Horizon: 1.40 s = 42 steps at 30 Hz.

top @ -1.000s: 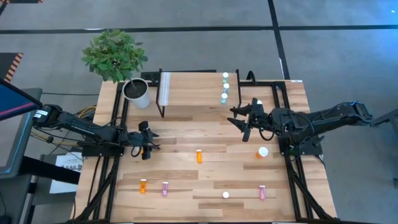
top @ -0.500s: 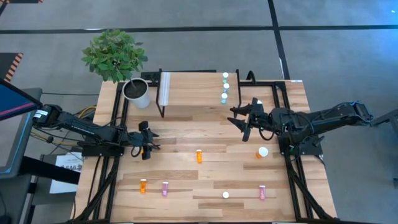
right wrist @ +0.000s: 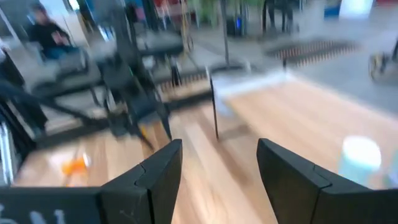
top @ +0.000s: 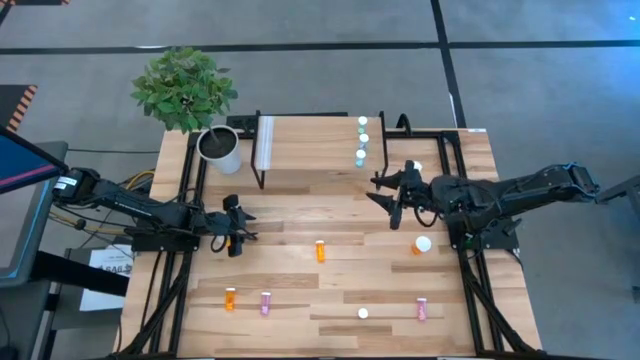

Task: Pick and place medicine bottles onto shelf by color
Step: Put the middle pink pill bottle on the shelf

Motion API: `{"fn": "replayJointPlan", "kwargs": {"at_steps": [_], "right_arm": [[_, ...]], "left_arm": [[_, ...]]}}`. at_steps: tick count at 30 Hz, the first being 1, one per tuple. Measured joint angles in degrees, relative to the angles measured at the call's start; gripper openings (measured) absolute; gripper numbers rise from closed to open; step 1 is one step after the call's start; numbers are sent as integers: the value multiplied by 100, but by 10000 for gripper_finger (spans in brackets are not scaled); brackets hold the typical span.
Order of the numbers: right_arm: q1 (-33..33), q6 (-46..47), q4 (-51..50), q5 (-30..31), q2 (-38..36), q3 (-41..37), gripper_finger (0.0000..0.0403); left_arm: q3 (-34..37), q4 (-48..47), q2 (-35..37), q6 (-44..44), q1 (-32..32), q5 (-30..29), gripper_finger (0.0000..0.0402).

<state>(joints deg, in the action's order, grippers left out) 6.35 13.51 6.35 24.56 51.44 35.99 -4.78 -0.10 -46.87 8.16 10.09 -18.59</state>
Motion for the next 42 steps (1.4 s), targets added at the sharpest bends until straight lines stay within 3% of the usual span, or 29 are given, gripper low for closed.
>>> {"fn": "replayJointPlan", "kwargs": {"at_steps": [8, 19, 27, 42], "right_arm": [[-41, 1591, -2211, 711, -396, -2, 230], [-31, 3060, -3906, 757, -505, -2, 230], [189, 3611, -4085, 529, -503, -2, 230], [1301, 5754, -5549, 398, -453, -2, 230]], "left_arm": [[0, 0, 2, 0, 0, 0, 212], [0, -1, 0, 0, 0, 0, 212], [2, 0, 0, 0, 0, 0, 212], [2, -1, 0, 0, 0, -1, 212]]}}
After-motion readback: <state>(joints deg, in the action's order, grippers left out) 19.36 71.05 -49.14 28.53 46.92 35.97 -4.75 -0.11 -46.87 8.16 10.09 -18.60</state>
